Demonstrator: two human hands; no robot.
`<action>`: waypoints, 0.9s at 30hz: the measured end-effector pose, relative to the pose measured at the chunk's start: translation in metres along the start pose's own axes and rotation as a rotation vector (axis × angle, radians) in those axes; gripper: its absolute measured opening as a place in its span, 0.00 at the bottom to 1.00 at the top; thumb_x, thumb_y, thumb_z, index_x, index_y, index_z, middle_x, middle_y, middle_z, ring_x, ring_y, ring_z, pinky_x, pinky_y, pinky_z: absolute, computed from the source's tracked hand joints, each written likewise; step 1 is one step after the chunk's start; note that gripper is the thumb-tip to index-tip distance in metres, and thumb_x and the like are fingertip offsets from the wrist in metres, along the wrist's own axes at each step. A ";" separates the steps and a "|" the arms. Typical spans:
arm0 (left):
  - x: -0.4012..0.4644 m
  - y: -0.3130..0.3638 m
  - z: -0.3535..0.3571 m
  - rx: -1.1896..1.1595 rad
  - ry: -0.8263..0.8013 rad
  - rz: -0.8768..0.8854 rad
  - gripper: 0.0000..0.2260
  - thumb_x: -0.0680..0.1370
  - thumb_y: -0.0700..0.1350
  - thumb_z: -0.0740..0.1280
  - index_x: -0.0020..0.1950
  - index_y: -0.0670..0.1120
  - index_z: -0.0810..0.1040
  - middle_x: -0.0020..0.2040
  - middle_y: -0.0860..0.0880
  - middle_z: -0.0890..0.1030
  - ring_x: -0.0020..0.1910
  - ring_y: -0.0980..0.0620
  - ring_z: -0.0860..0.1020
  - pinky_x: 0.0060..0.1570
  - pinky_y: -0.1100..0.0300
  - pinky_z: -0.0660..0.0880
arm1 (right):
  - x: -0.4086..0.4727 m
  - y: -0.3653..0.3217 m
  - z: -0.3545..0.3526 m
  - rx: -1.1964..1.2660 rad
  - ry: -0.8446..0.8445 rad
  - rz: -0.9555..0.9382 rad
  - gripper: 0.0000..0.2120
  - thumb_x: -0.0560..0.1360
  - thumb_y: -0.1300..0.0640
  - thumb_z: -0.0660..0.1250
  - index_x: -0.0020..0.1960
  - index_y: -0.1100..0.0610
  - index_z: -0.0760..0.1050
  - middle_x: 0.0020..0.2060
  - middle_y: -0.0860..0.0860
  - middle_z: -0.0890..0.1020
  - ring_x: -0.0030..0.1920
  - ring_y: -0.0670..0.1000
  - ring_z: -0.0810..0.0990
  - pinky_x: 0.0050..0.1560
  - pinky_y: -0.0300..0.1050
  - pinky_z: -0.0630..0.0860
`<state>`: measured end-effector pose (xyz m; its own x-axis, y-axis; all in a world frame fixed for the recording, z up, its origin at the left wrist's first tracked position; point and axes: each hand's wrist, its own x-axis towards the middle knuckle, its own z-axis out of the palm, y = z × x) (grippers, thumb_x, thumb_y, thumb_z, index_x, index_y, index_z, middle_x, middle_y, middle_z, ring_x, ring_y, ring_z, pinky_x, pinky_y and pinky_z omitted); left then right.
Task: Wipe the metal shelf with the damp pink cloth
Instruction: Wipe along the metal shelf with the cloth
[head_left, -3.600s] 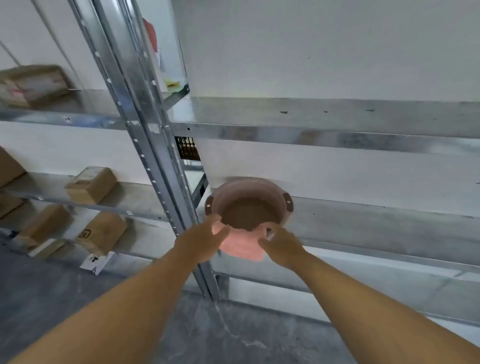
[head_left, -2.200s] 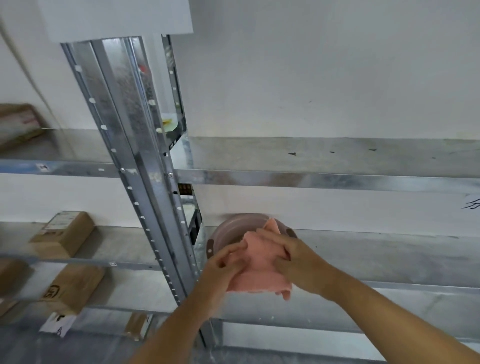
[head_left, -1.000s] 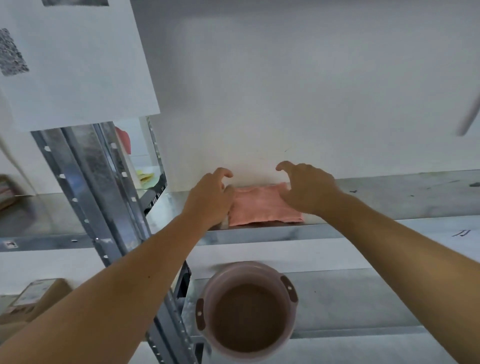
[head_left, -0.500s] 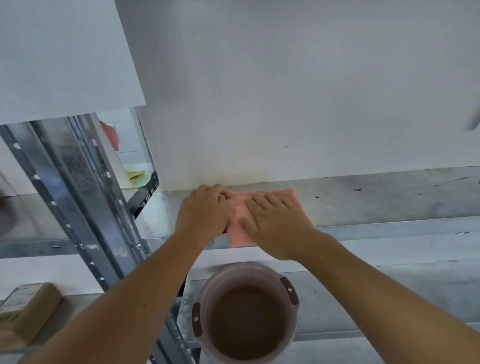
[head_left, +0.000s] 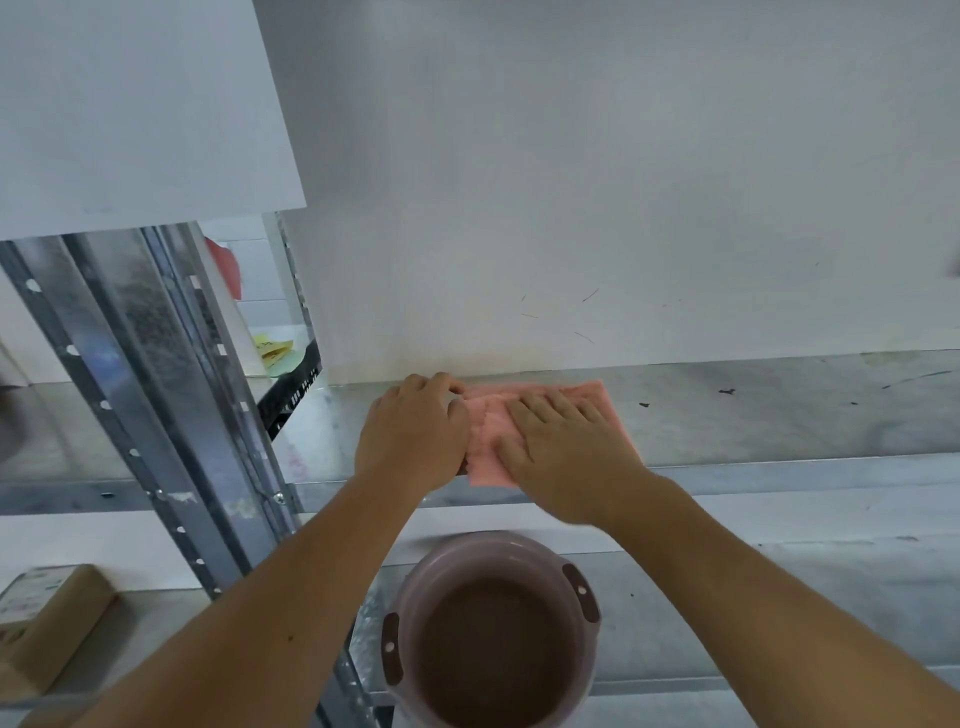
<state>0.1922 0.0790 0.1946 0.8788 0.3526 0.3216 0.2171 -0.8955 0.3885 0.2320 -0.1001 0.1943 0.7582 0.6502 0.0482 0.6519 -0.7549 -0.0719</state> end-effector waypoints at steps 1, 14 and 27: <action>0.000 -0.001 0.000 0.006 -0.009 0.011 0.15 0.83 0.54 0.55 0.64 0.56 0.77 0.63 0.49 0.79 0.61 0.46 0.75 0.64 0.47 0.72 | -0.010 0.000 0.002 -0.004 0.007 0.005 0.39 0.81 0.35 0.32 0.87 0.52 0.47 0.87 0.52 0.51 0.86 0.55 0.47 0.85 0.58 0.43; 0.000 -0.002 0.001 0.080 -0.104 0.065 0.27 0.80 0.69 0.49 0.79 0.65 0.62 0.74 0.47 0.71 0.73 0.44 0.68 0.75 0.46 0.62 | -0.003 0.013 0.004 -0.007 0.046 0.007 0.48 0.72 0.32 0.27 0.86 0.51 0.50 0.86 0.51 0.55 0.86 0.56 0.51 0.83 0.62 0.48; -0.001 -0.002 0.001 0.079 -0.085 0.069 0.26 0.81 0.68 0.52 0.78 0.63 0.65 0.74 0.48 0.72 0.73 0.44 0.69 0.74 0.46 0.65 | -0.001 0.026 0.004 -0.046 0.010 -0.014 0.56 0.67 0.26 0.16 0.87 0.51 0.45 0.87 0.53 0.49 0.86 0.57 0.46 0.84 0.62 0.45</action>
<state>0.1913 0.0799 0.1931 0.9248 0.2679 0.2700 0.1843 -0.9366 0.2979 0.2483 -0.1194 0.1881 0.7488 0.6602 0.0591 0.6623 -0.7488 -0.0255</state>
